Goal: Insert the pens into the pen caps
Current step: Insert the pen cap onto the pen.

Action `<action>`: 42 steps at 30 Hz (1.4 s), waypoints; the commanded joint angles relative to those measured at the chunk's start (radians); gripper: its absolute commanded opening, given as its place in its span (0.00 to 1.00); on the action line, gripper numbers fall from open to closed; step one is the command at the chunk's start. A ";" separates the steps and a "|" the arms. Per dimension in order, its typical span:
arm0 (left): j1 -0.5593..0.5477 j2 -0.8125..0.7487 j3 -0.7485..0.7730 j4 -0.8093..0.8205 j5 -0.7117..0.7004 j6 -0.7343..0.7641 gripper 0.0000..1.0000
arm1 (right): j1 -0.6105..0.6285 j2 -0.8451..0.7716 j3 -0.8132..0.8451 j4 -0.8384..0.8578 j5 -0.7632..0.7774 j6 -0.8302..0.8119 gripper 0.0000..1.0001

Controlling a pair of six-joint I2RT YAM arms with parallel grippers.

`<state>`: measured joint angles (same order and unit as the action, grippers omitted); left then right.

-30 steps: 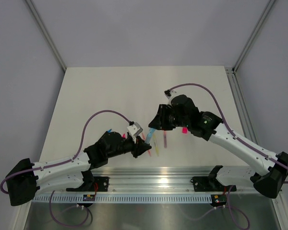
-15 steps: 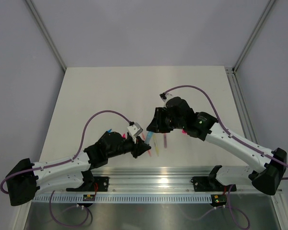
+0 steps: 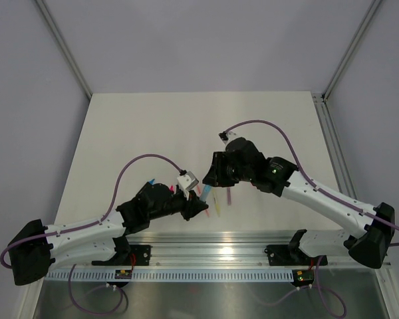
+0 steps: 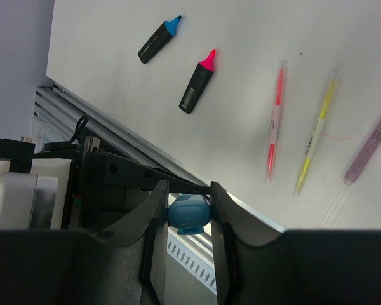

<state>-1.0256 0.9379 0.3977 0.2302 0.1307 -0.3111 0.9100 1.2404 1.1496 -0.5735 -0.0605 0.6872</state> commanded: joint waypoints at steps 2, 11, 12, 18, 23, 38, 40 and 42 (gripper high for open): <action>0.002 -0.010 0.026 0.064 -0.049 0.012 0.00 | 0.050 0.028 0.001 -0.014 -0.001 0.028 0.09; 0.004 -0.045 0.018 0.074 -0.045 0.006 0.00 | 0.070 0.051 -0.117 0.090 -0.067 0.089 0.09; 0.002 -0.048 0.020 0.074 -0.045 0.006 0.00 | 0.070 0.056 -0.120 0.107 -0.088 0.094 0.09; 0.002 -0.079 0.055 0.060 -0.062 0.004 0.00 | 0.072 0.088 -0.126 0.109 -0.148 0.103 0.09; 0.002 -0.112 0.076 0.037 -0.068 0.003 0.00 | 0.082 0.108 -0.117 0.115 -0.164 0.104 0.09; 0.002 -0.100 0.234 0.052 -0.083 0.030 0.00 | 0.214 0.079 -0.237 0.196 -0.055 0.193 0.02; 0.004 -0.099 0.259 0.046 -0.083 0.036 0.00 | 0.224 0.077 -0.261 0.228 -0.029 0.215 0.01; 0.004 -0.100 0.288 0.046 -0.082 0.038 0.00 | 0.248 0.080 -0.272 0.238 0.002 0.232 0.01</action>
<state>-1.0317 0.8722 0.4797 -0.2016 0.0971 -0.3023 1.0496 1.2774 0.9421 -0.2745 0.0532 0.8539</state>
